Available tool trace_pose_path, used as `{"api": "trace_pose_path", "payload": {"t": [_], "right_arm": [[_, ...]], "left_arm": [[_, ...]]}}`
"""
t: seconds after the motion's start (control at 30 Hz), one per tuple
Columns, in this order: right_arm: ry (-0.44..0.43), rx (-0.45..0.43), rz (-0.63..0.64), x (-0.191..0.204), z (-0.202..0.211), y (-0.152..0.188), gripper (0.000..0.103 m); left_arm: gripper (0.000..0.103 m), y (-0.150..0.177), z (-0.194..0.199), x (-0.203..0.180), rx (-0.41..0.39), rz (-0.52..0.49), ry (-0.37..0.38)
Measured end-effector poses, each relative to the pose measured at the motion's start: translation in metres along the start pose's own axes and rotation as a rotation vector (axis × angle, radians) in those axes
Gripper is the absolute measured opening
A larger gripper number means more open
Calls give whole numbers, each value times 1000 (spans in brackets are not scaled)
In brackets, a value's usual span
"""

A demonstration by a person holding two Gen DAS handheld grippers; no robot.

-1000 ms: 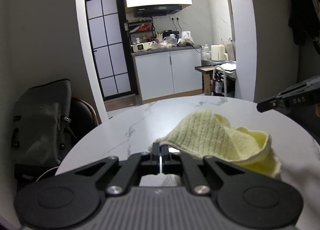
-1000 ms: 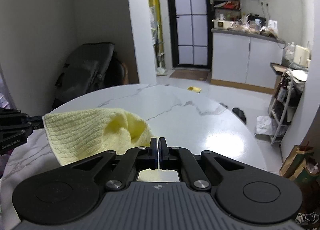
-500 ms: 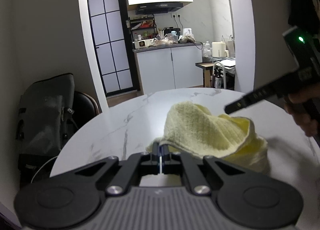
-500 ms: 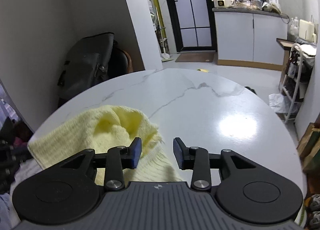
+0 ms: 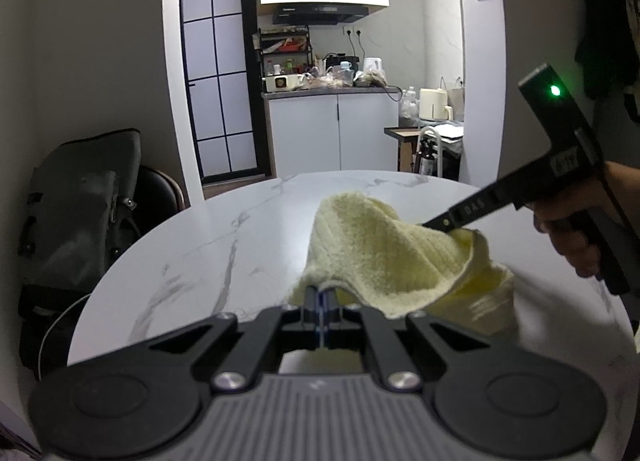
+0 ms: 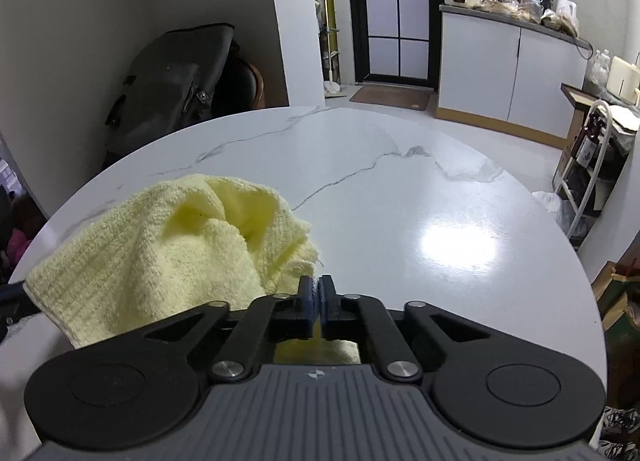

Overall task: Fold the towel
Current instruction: 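Lift the towel with both grippers, pulling the edges apart, then raise the towel high with both grippers to let it hang open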

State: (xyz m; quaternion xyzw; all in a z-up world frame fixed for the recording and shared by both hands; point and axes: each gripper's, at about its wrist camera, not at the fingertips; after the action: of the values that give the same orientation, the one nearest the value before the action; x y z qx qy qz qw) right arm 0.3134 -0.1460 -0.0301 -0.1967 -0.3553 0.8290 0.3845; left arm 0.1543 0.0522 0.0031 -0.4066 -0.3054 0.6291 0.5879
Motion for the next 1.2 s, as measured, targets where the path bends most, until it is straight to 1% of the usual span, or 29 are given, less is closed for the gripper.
{"api": "trace_pose_path", "payload": {"t": [0.23, 0.53, 0.8, 0.97, 1.07, 1.13, 1.2], "right_arm": [[46, -94, -13, -2, 33, 2, 3], [86, -214, -41, -5, 68, -4, 3], [105, -287, -40, -4, 93, -9, 3], [117, -367, -16, 1, 115, -25, 3], [127, -393, -15, 2, 123, -33, 3], [137, -426, -5, 4, 137, -45, 3], [142, -439, 10, 6, 144, -51, 3]], "left_arm": [[2, -2, 9, 5, -23, 10, 9], [1, -8, 27, 9, -66, 24, 9], [2, -19, 46, 9, -118, 10, -8], [2, -26, 56, 8, -137, -7, -21], [2, -35, 64, 8, -157, -21, -33], [2, -48, 76, 10, -190, -34, -43], [2, -57, 83, 10, -213, -40, -48]]}}
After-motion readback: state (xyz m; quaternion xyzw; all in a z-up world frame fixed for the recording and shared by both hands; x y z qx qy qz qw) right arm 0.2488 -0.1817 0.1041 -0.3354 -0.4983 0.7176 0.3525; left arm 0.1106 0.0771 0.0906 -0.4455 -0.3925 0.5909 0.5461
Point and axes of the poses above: each gripper's, at about its wrist camera, not at the fingertips, and z roughly against the way its jaws point, x to its left, y to its underside, and after that the axes turned 14 degrees about z, right-handed
